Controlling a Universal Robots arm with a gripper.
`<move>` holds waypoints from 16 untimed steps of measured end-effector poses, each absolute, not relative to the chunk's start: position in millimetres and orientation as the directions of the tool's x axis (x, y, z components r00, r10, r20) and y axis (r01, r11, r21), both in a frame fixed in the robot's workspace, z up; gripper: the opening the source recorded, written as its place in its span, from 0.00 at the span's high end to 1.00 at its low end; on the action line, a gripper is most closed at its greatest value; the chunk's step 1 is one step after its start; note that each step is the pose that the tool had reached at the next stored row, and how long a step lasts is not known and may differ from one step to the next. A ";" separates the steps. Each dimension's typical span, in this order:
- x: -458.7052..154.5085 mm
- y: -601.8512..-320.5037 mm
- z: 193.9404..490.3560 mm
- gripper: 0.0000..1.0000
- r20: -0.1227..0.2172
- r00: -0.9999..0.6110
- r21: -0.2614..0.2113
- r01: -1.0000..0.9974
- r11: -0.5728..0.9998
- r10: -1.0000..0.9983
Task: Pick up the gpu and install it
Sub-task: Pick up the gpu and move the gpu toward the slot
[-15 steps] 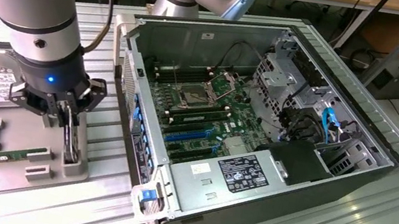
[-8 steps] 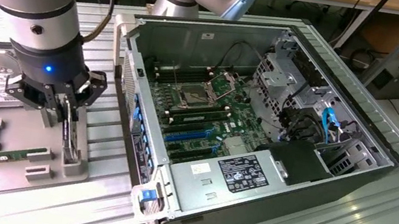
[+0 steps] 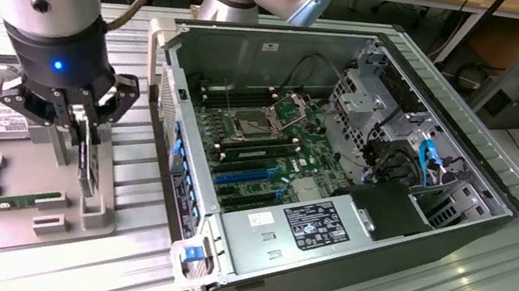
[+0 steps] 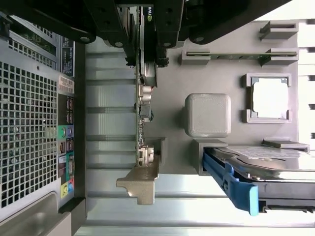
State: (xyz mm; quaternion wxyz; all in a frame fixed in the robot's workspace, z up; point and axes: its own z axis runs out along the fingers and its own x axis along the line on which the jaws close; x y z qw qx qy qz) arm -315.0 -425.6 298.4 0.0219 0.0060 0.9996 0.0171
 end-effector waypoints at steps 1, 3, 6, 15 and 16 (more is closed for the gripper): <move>-315.0 -425.6 303.1 0.74 -0.044 -0.999 0.035 0.011 0.999 0.013; -314.9 -426.0 316.3 0.74 -0.044 -0.999 0.035 0.011 0.999 0.013; -314.8 -426.9 336.7 0.74 -0.043 -0.999 0.035 0.011 0.999 0.013; -303.9 -439.7 393.0 0.74 -0.044 -0.999 0.039 0.011 0.999 0.013; -299.3 -442.8 400.7 0.74 -0.043 -0.999 0.041 0.011 0.999 0.013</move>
